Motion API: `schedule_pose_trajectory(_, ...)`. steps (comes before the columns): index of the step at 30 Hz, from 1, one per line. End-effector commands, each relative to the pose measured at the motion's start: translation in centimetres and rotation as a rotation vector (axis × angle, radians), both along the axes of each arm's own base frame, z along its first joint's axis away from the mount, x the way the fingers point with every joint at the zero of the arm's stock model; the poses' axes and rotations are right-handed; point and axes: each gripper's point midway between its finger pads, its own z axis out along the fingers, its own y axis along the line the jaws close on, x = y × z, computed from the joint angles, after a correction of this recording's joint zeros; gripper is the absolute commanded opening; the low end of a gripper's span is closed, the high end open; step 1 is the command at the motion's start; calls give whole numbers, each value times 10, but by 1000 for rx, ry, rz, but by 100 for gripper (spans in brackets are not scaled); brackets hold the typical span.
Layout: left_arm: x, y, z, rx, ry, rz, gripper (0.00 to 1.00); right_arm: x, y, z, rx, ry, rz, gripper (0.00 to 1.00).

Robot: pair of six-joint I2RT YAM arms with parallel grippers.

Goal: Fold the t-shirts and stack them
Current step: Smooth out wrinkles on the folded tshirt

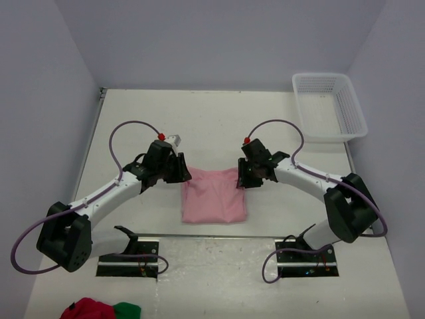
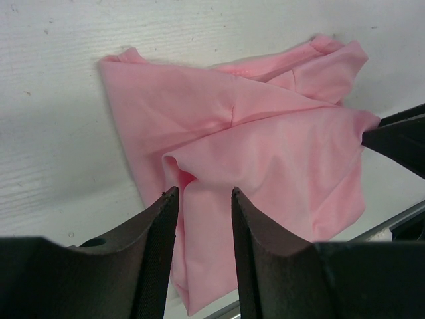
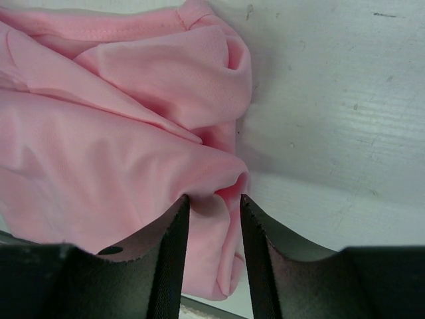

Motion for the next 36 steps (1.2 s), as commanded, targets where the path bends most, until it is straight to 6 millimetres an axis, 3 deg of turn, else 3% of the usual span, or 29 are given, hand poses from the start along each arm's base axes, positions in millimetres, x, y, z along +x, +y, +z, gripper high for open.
schedule_pose_trajectory(1, 12, -7, 19, -21, -63, -33, 39, 20, 13, 14, 47, -53, 11, 38)
schedule_pose_trajectory(9, 8, -5, 13, -15, -56, -44, 39, 27, 18, 21, 57, -71, 12, 39)
schedule_pose_trajectory(20, 3, -4, 3, -14, -39, -48, 39, 28, 19, 17, 55, -50, 9, 37)
schedule_pose_trajectory(28, 3, -4, 1, -6, -31, -47, 44, 25, 20, 7, 54, -23, 6, 25)
schedule_pose_trajectory(32, 5, -3, -1, 8, -23, -48, 49, 26, 19, 4, 47, -23, 7, 2)
schedule_pose_trajectory(36, 9, -9, 0, -10, -20, -61, 55, 26, 18, 6, 43, -31, 1, 0)
